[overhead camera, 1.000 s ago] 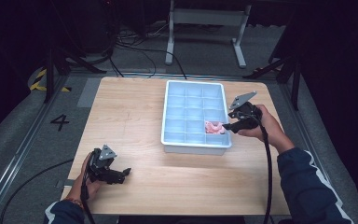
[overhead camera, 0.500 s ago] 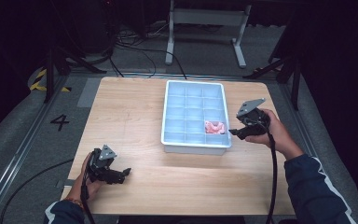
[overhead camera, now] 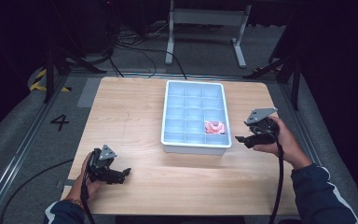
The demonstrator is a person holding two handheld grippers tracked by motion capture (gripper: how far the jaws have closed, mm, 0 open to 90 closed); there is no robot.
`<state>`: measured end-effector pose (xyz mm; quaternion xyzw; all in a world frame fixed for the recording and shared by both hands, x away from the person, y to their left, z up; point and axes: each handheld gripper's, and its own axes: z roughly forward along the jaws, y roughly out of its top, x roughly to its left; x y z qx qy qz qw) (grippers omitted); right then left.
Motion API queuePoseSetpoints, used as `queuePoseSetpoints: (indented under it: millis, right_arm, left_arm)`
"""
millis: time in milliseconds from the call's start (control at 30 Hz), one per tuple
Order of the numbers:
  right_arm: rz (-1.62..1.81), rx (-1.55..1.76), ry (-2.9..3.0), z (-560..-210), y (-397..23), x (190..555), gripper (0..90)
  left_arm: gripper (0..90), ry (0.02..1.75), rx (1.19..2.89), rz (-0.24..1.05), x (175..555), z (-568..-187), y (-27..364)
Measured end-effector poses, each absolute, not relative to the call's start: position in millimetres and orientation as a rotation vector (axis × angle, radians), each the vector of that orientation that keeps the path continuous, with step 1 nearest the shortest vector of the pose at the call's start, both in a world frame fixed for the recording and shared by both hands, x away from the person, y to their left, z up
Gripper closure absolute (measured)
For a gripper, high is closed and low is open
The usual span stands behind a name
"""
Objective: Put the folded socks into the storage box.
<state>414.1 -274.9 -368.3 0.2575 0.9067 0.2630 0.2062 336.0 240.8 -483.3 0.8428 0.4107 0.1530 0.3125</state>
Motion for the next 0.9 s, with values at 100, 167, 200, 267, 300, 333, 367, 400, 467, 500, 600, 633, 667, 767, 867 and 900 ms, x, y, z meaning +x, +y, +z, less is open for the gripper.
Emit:
queuePoseSetpoints:
  millis: [100, 167, 200, 267, 300, 333, 367, 400, 467, 500, 600, 633, 667, 767, 867, 900]
  right_arm:
    - [0.752, 0.732, 2.525, -373, -283, 408, 30.9]
    - [0.756, 0.735, 2.522, -377, -289, 405, 30.9]
    - [0.759, 0.739, 2.519, -379, -292, 403, 30.9]
    - [0.766, 0.751, 2.518, -384, -297, 400, 30.9]
    - [0.762, 0.758, 2.518, -386, -299, 398, 30.9]
    - [0.762, 0.758, 2.518, -386, -299, 398, 30.9]
    - [0.763, 0.754, 2.517, -388, -300, 397, 30.8]
    - [0.758, 0.76, 2.521, -391, -303, 394, 30.8]
    - [0.769, 0.764, 2.522, -397, -307, 390, 30.9]
    - [0.768, 0.77, 2.526, -399, -309, 389, 30.9]
    - [0.751, 0.781, 2.534, -407, -314, 385, 30.9]
    - [0.758, 0.783, 2.534, -410, -317, 383, 31.0]
    - [0.759, 0.8, 2.534, -412, -319, 382, 31.1]
    - [0.76, 0.805, 2.528, -415, -324, 379, 31.2]
    - [0.746, 0.812, 2.533, -423, -331, 372, 31.2]
    - [0.738, 0.813, 2.528, -425, -332, 370, 31.2]
  left_arm:
    - [0.0, 1.083, 2.223, 0.403, 336, -483, 241]
    - [0.0, 1.083, 2.221, 0.406, 336, -483, 241]
    - [0.0, 1.087, 2.219, 0.404, 336, -483, 241]
    - [0.0, 1.09, 2.219, 0.402, 336, -483, 240]
    - [0.0, 1.085, 2.221, 0.406, 336, -483, 241]
    - [0.0, 1.085, 2.221, 0.406, 336, -483, 241]
    - [0.0, 1.086, 2.22, 0.405, 336, -483, 241]
    - [0.0, 1.087, 2.219, 0.405, 336, -483, 241]
    - [0.0, 1.089, 2.22, 0.403, 336, -483, 241]
    - [0.0, 1.089, 2.22, 0.404, 336, -483, 241]
    - [0.0, 1.088, 2.219, 0.403, 336, -483, 240]
    - [0.0, 1.088, 2.22, 0.403, 336, -483, 241]
    - [0.0, 1.086, 2.22, 0.405, 336, -483, 241]
    - [0.0, 1.089, 2.218, 0.403, 336, -483, 240]
    - [0.0, 1.088, 2.22, 0.405, 336, -483, 241]
    - [0.0, 1.086, 2.219, 0.405, 336, -483, 241]
